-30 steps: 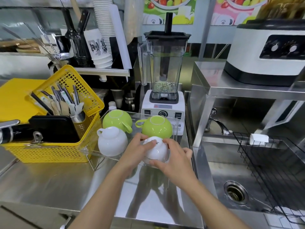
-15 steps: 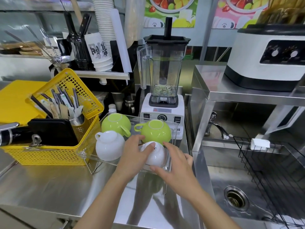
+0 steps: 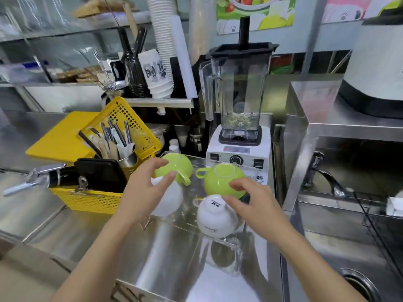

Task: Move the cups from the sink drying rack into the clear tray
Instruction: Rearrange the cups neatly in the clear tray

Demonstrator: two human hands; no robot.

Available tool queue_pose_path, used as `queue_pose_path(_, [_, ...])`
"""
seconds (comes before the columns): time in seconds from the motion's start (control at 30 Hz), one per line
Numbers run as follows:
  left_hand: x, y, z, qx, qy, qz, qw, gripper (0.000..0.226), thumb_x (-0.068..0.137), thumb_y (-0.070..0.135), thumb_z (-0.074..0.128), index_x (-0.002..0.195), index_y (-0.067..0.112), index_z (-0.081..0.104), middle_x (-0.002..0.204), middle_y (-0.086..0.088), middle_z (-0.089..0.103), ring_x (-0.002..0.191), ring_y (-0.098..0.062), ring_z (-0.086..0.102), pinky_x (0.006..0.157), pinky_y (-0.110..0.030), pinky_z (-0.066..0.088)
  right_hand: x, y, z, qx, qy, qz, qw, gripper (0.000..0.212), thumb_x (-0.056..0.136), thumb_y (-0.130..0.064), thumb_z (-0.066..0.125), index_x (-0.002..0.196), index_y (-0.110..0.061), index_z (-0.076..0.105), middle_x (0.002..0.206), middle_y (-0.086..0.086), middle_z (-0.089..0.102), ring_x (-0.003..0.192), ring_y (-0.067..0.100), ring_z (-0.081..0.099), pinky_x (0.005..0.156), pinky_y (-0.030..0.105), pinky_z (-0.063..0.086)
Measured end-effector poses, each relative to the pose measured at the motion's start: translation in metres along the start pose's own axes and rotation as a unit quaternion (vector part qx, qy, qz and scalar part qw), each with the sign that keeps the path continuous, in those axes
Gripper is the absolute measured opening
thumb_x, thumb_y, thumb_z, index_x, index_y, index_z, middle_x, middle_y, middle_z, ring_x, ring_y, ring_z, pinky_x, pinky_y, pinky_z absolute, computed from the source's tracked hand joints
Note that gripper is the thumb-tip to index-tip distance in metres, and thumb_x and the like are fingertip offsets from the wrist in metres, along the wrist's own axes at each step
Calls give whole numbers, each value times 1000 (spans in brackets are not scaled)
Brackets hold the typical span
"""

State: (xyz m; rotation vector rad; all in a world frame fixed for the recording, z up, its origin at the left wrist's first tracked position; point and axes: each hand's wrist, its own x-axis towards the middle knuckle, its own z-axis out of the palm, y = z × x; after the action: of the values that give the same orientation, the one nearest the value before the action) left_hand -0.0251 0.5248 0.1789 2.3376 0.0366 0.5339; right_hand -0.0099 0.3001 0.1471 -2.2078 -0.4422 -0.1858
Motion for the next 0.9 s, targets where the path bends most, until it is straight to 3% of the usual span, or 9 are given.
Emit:
queue_pose_path(0.13, [13, -11, -13, 6, 2, 10, 1000, 28, 88, 35, 57, 113, 21, 59, 111, 12, 57, 107, -8, 50, 88, -29, 37, 28, -21, 7, -11, -24, -45, 999, 22, 85, -26, 61, 105, -16, 63, 103, 1, 67, 98, 17, 58, 91, 34, 44])
queue_pose_path(0.27, [43, -27, -19, 35, -25, 45, 998, 29, 90, 35, 55, 116, 22, 58, 114, 13, 54, 108, -5, 46, 90, -27, 34, 60, -28, 25, -143, -43, -54, 987, 30, 86, -33, 58, 111, -17, 59, 119, 2, 60, 115, 21, 48, 102, 37, 31])
queue_pose_path(0.5, [90, -63, -14, 80, -139, 103, 982, 32, 91, 29, 54, 122, 19, 54, 119, 8, 54, 110, -10, 47, 80, -21, 30, 108, -37, 67, -274, -141, -9, 951, 52, 77, -41, 64, 122, -19, 47, 126, 5, 53, 119, 25, 42, 97, 40, 24])
queue_pose_path(0.7, [121, -102, -2, 80, -236, 135, 959, 47, 89, 34, 57, 133, 26, 44, 141, 6, 45, 132, -14, 36, 108, -33, 29, 134, -39, 93, -298, -178, 32, 937, 54, 71, -42, 65, 117, -19, 48, 114, 3, 58, 112, 26, 46, 91, 41, 25])
queue_pose_path(0.77, [126, -108, 1, 61, -255, 133, 956, 50, 90, 35, 55, 137, 27, 40, 147, 7, 38, 137, -13, 29, 112, -33, 24, 138, -42, 96, -273, -191, 51, 941, 50, 73, -38, 65, 117, -22, 48, 110, 0, 59, 109, 24, 47, 92, 41, 26])
queue_pose_path(0.9, [132, -115, 10, 41, -283, 148, 947, 55, 89, 40, 55, 140, 29, 36, 153, 10, 28, 140, -10, 20, 115, -32, 17, 145, -46, 97, -260, -222, 66, 937, 59, 73, -33, 69, 126, -29, 41, 122, -4, 59, 115, 22, 46, 91, 39, 24])
